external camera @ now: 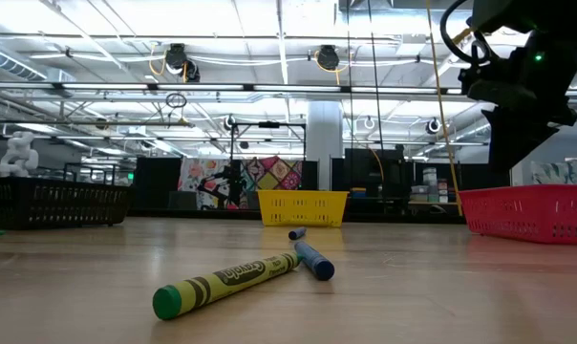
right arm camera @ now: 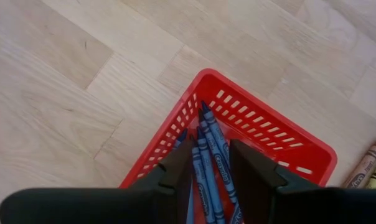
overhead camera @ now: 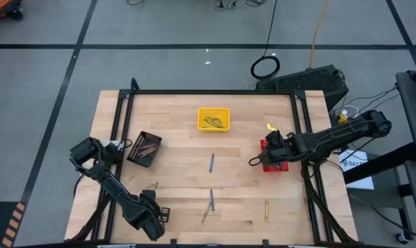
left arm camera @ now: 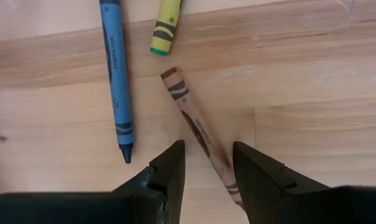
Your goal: Sort crayons
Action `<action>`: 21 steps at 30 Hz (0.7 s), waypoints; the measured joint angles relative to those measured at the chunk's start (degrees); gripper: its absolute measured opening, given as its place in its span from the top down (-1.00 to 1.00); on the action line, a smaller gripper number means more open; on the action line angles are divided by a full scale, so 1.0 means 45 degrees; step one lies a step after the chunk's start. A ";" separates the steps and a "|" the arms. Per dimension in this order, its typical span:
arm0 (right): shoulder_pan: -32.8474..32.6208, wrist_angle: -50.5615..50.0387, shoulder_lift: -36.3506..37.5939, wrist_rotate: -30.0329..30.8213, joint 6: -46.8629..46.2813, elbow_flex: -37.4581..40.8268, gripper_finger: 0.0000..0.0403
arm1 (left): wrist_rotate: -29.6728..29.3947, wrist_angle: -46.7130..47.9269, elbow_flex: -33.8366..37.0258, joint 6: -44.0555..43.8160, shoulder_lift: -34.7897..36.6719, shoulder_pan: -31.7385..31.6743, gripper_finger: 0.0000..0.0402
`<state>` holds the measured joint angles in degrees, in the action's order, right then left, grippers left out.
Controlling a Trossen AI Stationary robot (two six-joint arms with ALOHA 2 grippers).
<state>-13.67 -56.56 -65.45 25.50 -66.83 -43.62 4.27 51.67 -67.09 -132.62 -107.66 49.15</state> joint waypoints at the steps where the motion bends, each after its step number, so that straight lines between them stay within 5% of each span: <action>1: 0.0000 0.0032 0.0000 0.0000 0.0001 0.0000 0.53 | 0.0000 -0.0004 0.0000 0.0001 0.0000 0.0000 0.33; 11: 0.0000 0.0050 0.0000 -0.0005 0.0005 0.0000 0.53 | -0.0019 -0.0098 -0.0007 0.0325 0.0000 0.0000 0.94; 21: 0.0000 0.0050 0.0000 -0.0005 0.0005 0.0000 0.53 | 0.0010 -0.0266 -0.0032 0.1416 0.0053 0.0000 0.98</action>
<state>-13.67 -56.34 -65.45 25.47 -66.81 -43.62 4.32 50.48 -67.23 -126.25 -107.42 49.15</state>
